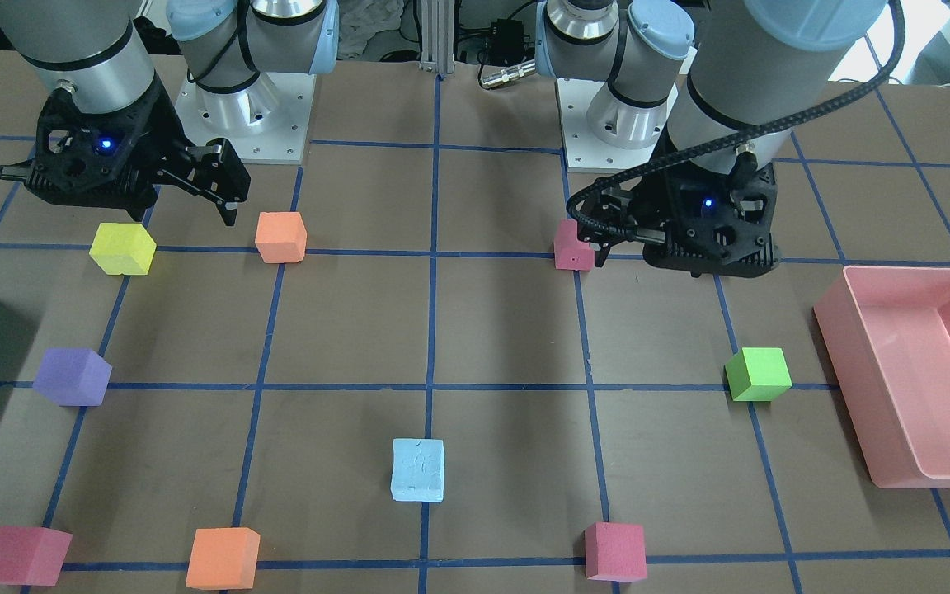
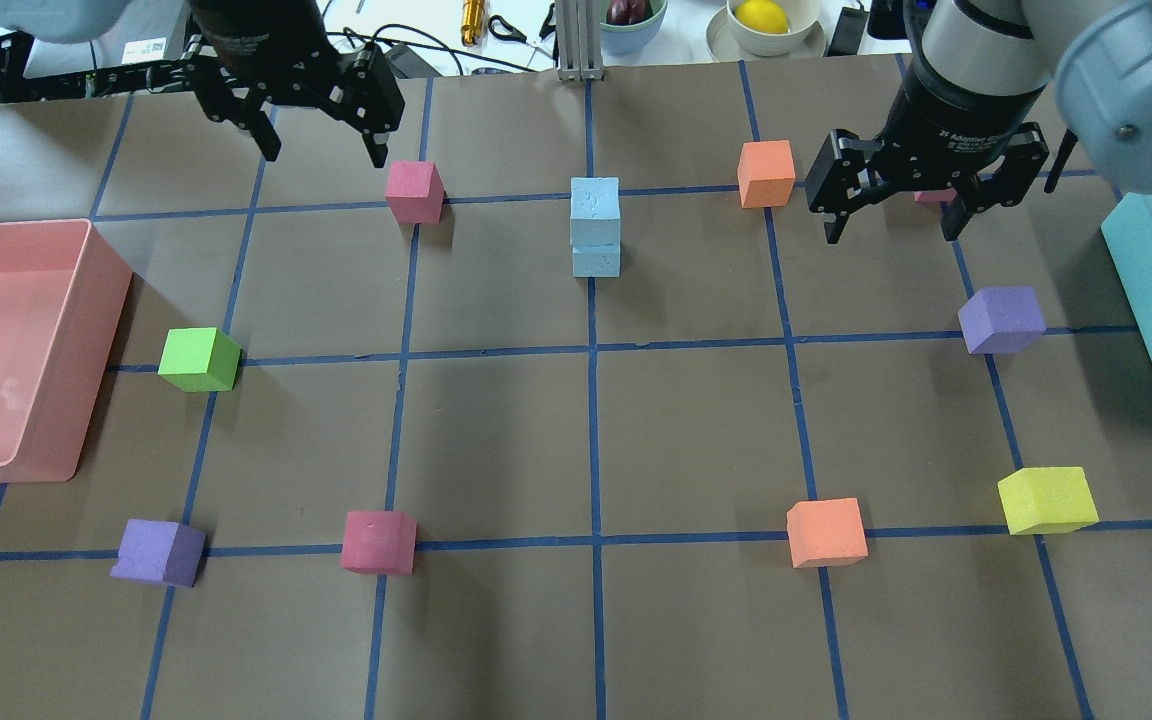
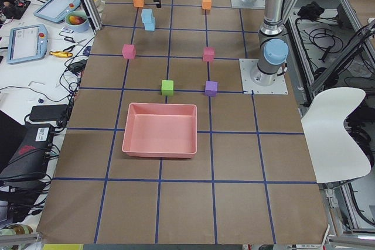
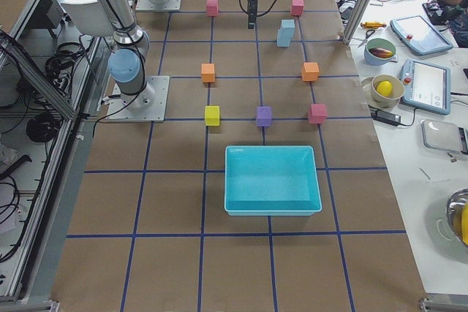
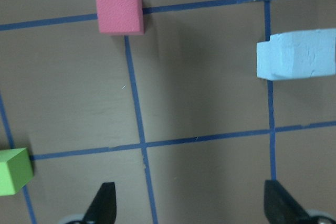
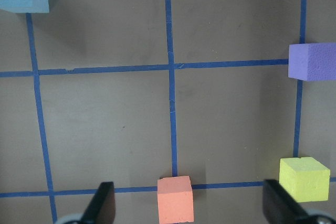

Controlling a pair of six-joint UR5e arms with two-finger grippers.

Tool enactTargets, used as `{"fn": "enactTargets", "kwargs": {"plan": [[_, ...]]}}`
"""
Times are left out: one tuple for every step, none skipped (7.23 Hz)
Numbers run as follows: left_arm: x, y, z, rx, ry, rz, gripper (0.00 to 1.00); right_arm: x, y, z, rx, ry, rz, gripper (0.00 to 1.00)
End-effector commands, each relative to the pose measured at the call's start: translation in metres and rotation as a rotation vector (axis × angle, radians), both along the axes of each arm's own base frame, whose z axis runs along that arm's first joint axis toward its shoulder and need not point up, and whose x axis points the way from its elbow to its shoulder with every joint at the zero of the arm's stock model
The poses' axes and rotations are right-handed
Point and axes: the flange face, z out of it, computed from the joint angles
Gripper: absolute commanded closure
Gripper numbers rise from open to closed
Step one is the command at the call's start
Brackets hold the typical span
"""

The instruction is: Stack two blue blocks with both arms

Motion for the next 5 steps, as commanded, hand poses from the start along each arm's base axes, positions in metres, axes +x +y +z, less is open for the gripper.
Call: {"fn": "enactTargets", "kwargs": {"plan": [[0.03, 0.03, -0.027, -0.073, 0.007, 0.011, 0.0, -0.002, -0.001, -0.001, 0.001, 0.003, 0.0, 0.0], [0.031, 0.047, -0.013, -0.098, -0.003, -0.01, 0.0, -0.002, 0.0, 0.002, -0.002, 0.003, 0.0, 0.0], [0.032, 0.054, -0.008, -0.109, 0.002, -0.001, 0.0, -0.002, 0.005, 0.007, -0.013, 0.0, 0.0, 0.0], [0.03, 0.055, -0.01, -0.114, 0.008, 0.002, 0.0, -0.001, 0.008, 0.011, -0.02, -0.005, 0.0, 0.0], [0.03, 0.055, -0.01, -0.115, 0.008, -0.011, 0.0, -0.001, 0.008, 0.011, -0.022, -0.006, 0.0, 0.0]]}}
